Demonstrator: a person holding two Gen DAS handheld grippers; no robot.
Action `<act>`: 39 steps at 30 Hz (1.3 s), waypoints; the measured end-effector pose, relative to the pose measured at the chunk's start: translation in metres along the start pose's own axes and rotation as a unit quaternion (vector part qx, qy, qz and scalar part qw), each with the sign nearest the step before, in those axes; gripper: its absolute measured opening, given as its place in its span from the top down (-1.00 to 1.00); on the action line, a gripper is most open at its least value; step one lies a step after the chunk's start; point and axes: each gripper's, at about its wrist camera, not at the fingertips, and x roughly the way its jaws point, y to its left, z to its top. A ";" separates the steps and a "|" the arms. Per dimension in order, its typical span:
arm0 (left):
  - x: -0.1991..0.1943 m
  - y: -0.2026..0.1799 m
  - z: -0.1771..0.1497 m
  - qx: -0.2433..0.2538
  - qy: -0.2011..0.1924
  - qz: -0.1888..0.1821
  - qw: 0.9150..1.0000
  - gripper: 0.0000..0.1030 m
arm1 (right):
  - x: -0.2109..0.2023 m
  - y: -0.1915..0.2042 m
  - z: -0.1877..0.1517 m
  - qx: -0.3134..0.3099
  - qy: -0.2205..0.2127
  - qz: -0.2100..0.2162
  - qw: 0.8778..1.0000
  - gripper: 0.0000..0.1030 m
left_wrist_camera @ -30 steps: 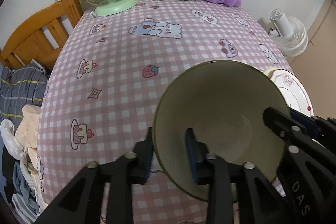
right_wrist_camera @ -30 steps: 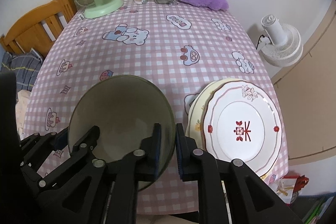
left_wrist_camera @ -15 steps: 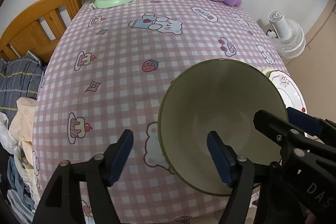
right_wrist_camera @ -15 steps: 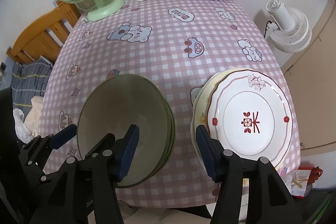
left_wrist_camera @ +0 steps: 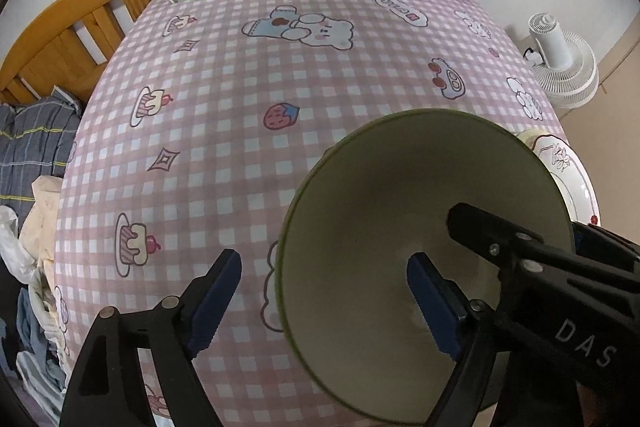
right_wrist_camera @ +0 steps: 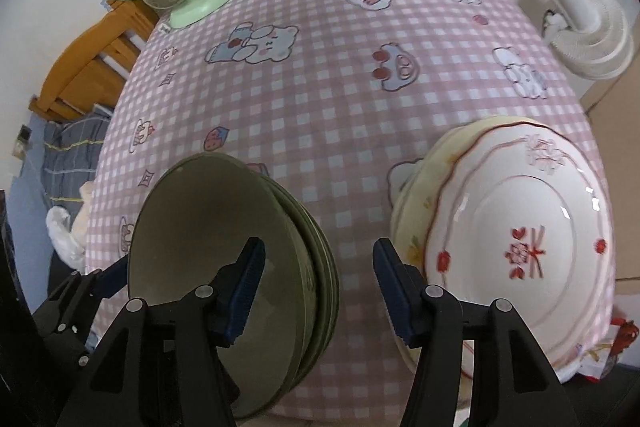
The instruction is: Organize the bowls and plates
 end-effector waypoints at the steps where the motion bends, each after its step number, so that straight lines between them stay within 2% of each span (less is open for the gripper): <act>1: 0.001 0.001 0.002 -0.005 0.000 -0.001 1.000 -0.68 | 0.002 0.000 0.001 -0.003 0.002 0.005 1.000 -0.16; 5: 0.006 0.000 0.006 -0.007 0.008 0.012 1.000 -0.68 | 0.011 -0.002 0.006 -0.014 0.015 0.030 0.999 -0.08; 9: 0.009 -0.008 0.008 0.003 0.016 0.012 1.000 -0.68 | 0.021 -0.006 0.009 -0.018 0.037 0.051 0.998 0.14; 12: 0.012 -0.011 0.007 -0.002 0.019 0.015 1.000 -0.67 | 0.023 -0.005 0.009 -0.029 0.037 0.074 0.996 0.32; 20: 0.009 -0.009 0.008 0.016 0.005 0.008 1.000 -0.67 | 0.023 -0.003 0.008 -0.037 0.036 0.073 0.996 0.32; 25: 0.011 -0.002 0.006 0.011 -0.004 -0.025 1.000 -0.62 | 0.022 -0.001 0.008 -0.031 0.033 0.063 0.997 0.31; 28: 0.015 0.002 0.006 0.009 -0.005 -0.058 0.998 -0.53 | 0.022 0.000 0.008 -0.025 0.031 0.056 0.998 0.30; 30: 0.015 0.001 0.005 0.015 -0.008 -0.065 0.998 -0.47 | 0.022 0.001 0.007 -0.015 0.034 0.047 0.998 0.30; 35: 0.017 0.006 0.002 0.012 -0.020 -0.089 0.996 -0.46 | 0.021 0.002 0.005 -0.003 0.027 0.035 0.999 0.29; 38: 0.013 0.001 0.001 0.027 -0.030 -0.098 0.994 -0.24 | 0.019 0.007 0.003 -0.008 0.018 0.020 1.000 0.29; 39: 0.013 0.001 0.001 0.028 -0.030 -0.099 0.994 -0.24 | 0.019 0.008 0.002 -0.008 0.015 0.016 1.000 0.29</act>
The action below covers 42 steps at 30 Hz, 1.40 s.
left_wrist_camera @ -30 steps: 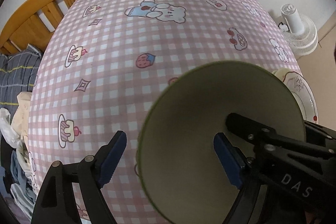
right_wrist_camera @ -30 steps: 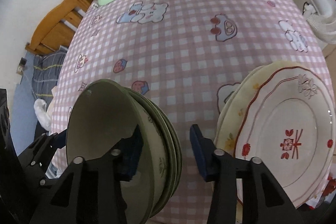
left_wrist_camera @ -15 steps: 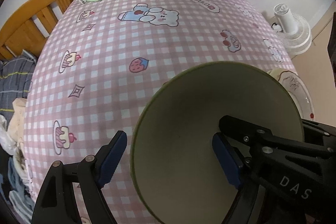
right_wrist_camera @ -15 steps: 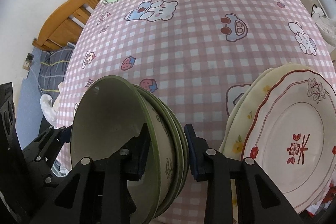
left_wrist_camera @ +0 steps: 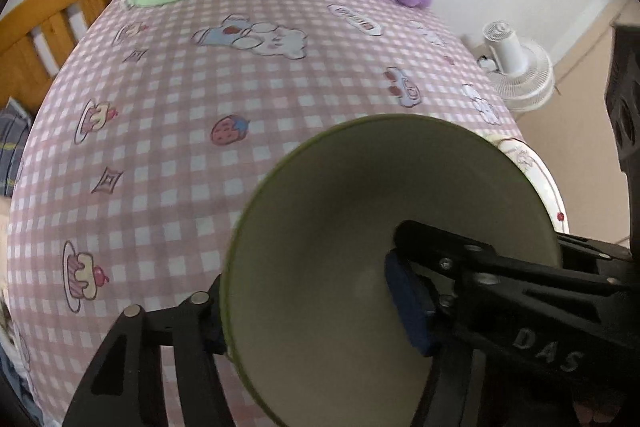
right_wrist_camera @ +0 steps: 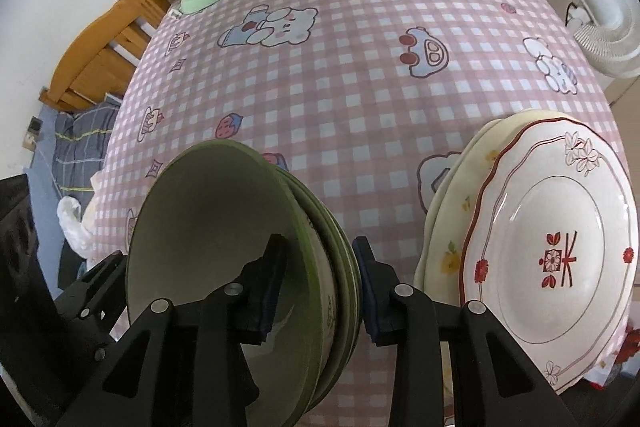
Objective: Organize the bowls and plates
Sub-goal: 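Lift the nested bowls with both grippers and carry them over the plate stack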
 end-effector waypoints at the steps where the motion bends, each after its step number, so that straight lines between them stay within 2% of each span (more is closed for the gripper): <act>1: 0.000 0.000 0.000 0.002 -0.001 -0.001 1.000 -0.24 | 0.000 -0.001 0.000 0.004 -0.001 -0.001 1.000 0.29; 10: -0.009 0.004 -0.002 0.004 0.000 -0.013 1.000 -0.24 | -0.010 0.007 -0.006 0.011 -0.017 -0.015 1.000 0.28; 28: -0.068 0.002 0.006 0.036 -0.030 -0.014 0.999 -0.25 | -0.065 0.039 -0.011 0.020 -0.057 -0.018 0.998 0.28; 35: -0.075 -0.006 0.004 0.039 -0.045 0.001 0.998 -0.25 | -0.076 0.036 -0.014 0.014 -0.074 -0.009 0.997 0.28; 42: -0.070 -0.029 0.000 0.028 -0.048 0.017 0.998 -0.25 | -0.081 0.016 -0.017 -0.002 -0.073 0.004 0.997 0.28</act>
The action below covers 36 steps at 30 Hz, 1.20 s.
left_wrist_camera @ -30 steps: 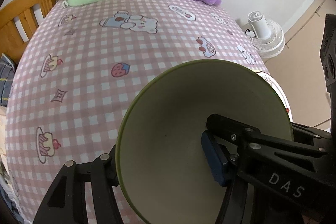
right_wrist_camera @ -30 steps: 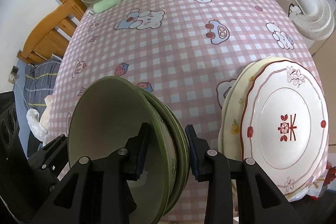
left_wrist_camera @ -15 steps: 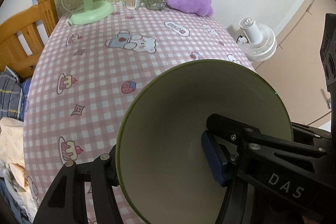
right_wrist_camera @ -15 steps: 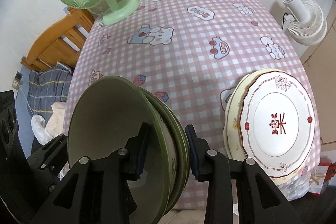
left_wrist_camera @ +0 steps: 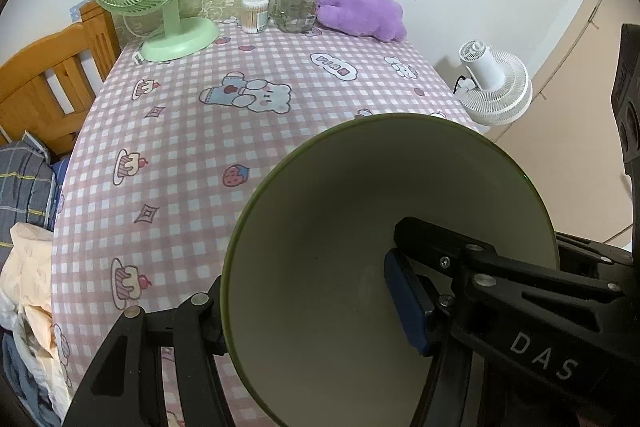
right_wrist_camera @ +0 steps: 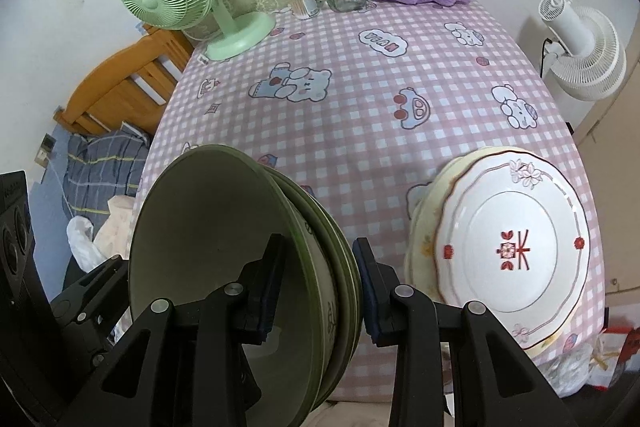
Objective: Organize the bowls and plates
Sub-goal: 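Lift the nested bowls with both grippers and carry them over the plate stack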
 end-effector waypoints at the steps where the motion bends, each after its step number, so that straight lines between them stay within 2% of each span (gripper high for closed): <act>1: 0.000 -0.004 0.000 -0.001 0.000 0.001 1.000 -0.25 | -0.001 -0.005 0.000 -0.001 0.002 0.003 1.000 0.28; 20: 0.021 -0.088 0.023 -0.021 -0.010 0.006 1.000 -0.25 | -0.029 -0.089 0.022 -0.027 0.004 0.007 1.000 0.28; 36: 0.059 -0.152 0.029 -0.050 0.006 0.009 0.999 -0.25 | -0.029 -0.161 0.032 -0.042 0.028 0.006 0.999 0.28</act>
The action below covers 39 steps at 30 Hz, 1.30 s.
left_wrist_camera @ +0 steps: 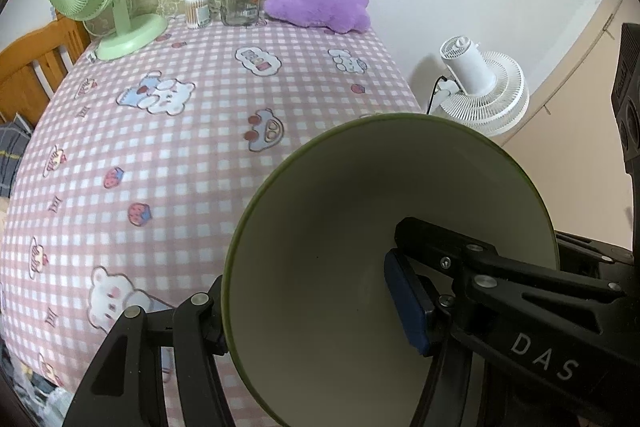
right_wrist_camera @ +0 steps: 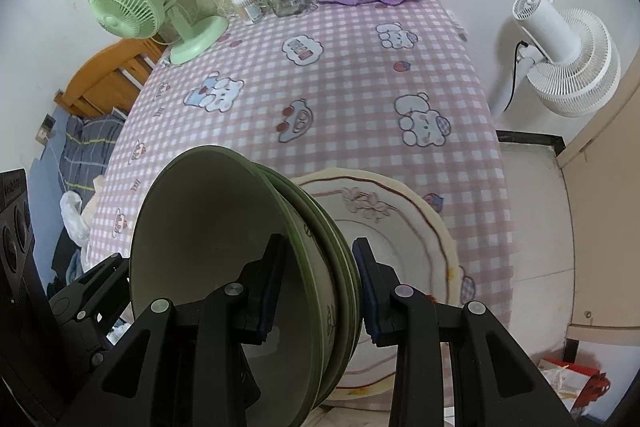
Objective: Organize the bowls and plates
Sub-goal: 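Lift the nested bowls with both grippers and carry them over the plate stack, then lower the nested bowls onto the plates and open both grippers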
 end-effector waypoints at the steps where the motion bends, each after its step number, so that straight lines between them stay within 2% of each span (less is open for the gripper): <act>1: 0.002 -0.003 -0.001 -0.002 0.002 0.001 1.000 -0.25 | 0.001 -0.004 0.000 -0.001 0.003 0.000 1.000 0.28; 17: 0.033 -0.016 -0.015 -0.045 0.034 0.032 0.998 -0.24 | 0.033 -0.033 -0.004 -0.013 0.064 0.023 0.998 0.28; 28: 0.039 -0.022 -0.006 -0.030 0.025 0.046 0.998 -0.23 | 0.039 -0.041 0.004 -0.008 0.059 0.030 0.998 0.24; 30: 0.039 -0.019 -0.006 -0.034 0.024 0.047 0.998 -0.30 | 0.040 -0.042 0.004 -0.006 0.058 0.034 0.998 0.23; 32: 0.040 -0.016 -0.006 -0.039 0.023 0.045 0.998 -0.39 | 0.041 -0.044 0.004 -0.002 0.055 0.036 0.998 0.11; 33: 0.040 -0.015 -0.007 -0.041 0.022 0.050 0.998 -0.51 | 0.041 -0.045 0.004 0.000 0.054 0.036 0.998 0.03; 36: 0.040 -0.016 -0.009 -0.044 0.016 0.071 0.996 -0.67 | 0.040 -0.048 0.003 0.003 0.051 0.031 0.998 -0.11; 39: 0.038 -0.021 -0.011 -0.038 0.018 0.094 0.995 -0.70 | 0.038 -0.052 0.000 0.007 0.052 0.023 0.998 -0.18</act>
